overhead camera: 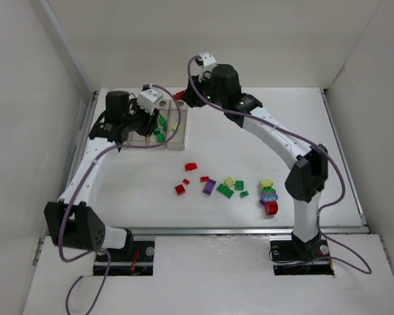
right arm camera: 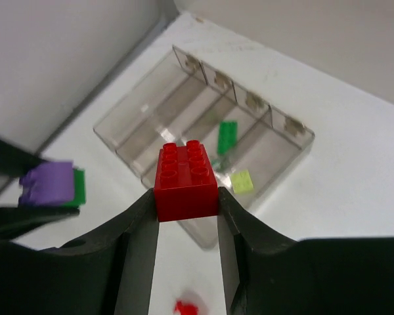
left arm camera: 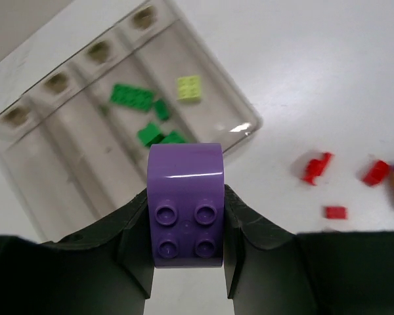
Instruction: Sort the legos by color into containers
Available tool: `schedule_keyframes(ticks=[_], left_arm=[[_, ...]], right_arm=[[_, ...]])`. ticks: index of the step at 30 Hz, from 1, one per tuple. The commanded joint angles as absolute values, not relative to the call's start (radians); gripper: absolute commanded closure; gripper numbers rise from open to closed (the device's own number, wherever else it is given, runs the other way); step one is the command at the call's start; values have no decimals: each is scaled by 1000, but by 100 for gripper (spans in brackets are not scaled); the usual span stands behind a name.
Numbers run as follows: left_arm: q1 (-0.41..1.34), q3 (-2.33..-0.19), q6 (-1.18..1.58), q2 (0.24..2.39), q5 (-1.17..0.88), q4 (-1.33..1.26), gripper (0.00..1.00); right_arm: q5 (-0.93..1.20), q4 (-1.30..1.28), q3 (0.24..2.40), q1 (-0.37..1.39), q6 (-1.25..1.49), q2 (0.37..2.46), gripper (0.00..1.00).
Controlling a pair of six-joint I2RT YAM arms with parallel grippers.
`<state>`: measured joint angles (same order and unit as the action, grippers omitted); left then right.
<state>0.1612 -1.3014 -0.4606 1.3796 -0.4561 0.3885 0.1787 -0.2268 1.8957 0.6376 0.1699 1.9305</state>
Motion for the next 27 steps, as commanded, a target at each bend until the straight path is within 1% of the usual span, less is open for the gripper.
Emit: schedule_keyframes(ticks=[1, 2, 3, 4, 6, 8, 10, 13, 18, 23, 24, 27], left_arm=[[130, -1164, -350, 1218, -163, 276, 100], [130, -1120, -332, 1180, -106, 217, 100], [130, -1079, -331, 1102, -54, 186, 100], [130, -1040, -321, 1066, 40, 155, 100], [130, -947, -310, 979, 122, 74, 100], [130, -890, -310, 942, 217, 40, 100], [130, -864, -319, 922, 250, 18, 100], [130, -842, -319, 922, 284, -3, 100], [130, -842, -310, 934, 284, -32, 100], [130, -853, -310, 954, 261, -32, 100], [130, -853, -310, 954, 249, -32, 100], [130, -853, -310, 954, 223, -32, 100]], right_arm=[[184, -155, 2101, 678, 253, 2101, 100], [224, -155, 2159, 698, 253, 2155, 100], [245, -155, 2271, 709, 264, 2208, 100], [262, -155, 2322, 718, 281, 2303, 100], [272, -155, 2452, 750, 291, 2390, 100], [272, -155, 2509, 768, 291, 2489, 100], [282, -144, 2563, 782, 291, 2560, 100], [264, -144, 2572, 804, 291, 2597, 100], [242, -110, 2563, 824, 291, 2632, 100], [157, -100, 2563, 833, 291, 2652, 98], [141, -100, 2563, 833, 291, 2652, 96], [114, -91, 2563, 833, 291, 2661, 73]])
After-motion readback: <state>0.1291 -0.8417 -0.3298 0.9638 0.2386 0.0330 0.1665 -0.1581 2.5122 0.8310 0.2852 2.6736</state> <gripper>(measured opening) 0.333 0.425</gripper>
